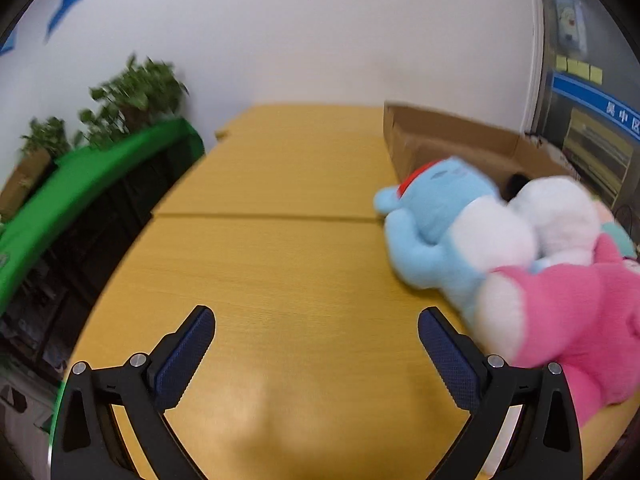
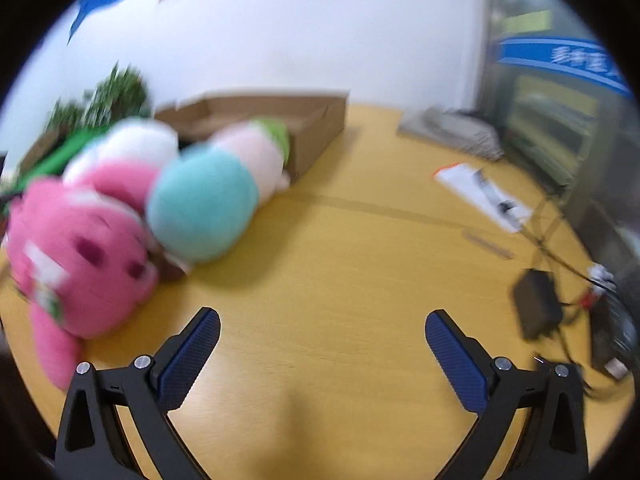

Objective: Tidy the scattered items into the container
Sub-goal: 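Move both grippers toward the large pink plush bear on the table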

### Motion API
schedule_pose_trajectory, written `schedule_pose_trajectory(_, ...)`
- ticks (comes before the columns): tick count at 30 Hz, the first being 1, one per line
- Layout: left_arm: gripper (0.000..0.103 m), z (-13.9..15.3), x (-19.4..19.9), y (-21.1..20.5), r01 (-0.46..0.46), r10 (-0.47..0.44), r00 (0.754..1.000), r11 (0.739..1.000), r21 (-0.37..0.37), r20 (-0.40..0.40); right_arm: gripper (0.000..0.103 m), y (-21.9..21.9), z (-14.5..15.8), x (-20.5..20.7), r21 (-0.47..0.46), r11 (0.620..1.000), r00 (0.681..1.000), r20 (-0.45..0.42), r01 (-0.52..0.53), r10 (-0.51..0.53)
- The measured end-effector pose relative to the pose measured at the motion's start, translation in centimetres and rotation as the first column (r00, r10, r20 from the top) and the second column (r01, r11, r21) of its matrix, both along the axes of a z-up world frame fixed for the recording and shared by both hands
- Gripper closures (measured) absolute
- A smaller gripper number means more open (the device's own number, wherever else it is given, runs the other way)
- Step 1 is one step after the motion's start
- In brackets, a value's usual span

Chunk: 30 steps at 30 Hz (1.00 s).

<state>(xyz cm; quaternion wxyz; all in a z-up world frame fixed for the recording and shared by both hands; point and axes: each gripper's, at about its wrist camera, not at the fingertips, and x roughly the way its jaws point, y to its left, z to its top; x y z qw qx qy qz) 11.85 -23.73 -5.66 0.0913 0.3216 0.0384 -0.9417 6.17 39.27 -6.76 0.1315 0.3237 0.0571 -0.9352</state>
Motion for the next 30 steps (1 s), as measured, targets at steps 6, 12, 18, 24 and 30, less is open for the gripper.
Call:
schedule_pose_trajectory(6,0.000,3.9,2.6,7.7,0.074,-0.067,0.993,0.995,0.069,-0.093,0.001,-3.4,3.3,3.3,-0.139,0.988,0.991,-0.108,0.063,-0.079)
schedule_pose_trajectory(12,0.000,3.9,2.7,15.7,0.203,-0.195,0.976,0.976,0.079,-0.102,0.000,-10.4,4.1,5.9,-0.137,0.990,0.985,-0.172,-0.013,-0.011)
schedule_pose_trajectory(18,0.000,3.4,1.9,19.2,0.291,-0.283,0.955,0.953,0.084,-0.093,0.001,-13.8,4.0,7.3,-0.130,0.991,0.984,-0.176,-0.043,0.020)
schedule_pose_trajectory(24,0.000,2.5,1.0,20.1,0.325,-0.319,0.945,0.936,0.138,-0.064,0.001,-15.1,3.5,7.7,-0.095,0.995,0.988,-0.154,-0.005,-0.010)
schedule_pose_trajectory(30,0.000,1.7,0.7,20.8,0.341,-0.339,0.940,0.930,0.138,-0.042,0.001,-15.8,3.0,7.9,-0.103,0.995,0.993,-0.114,0.006,-0.018)
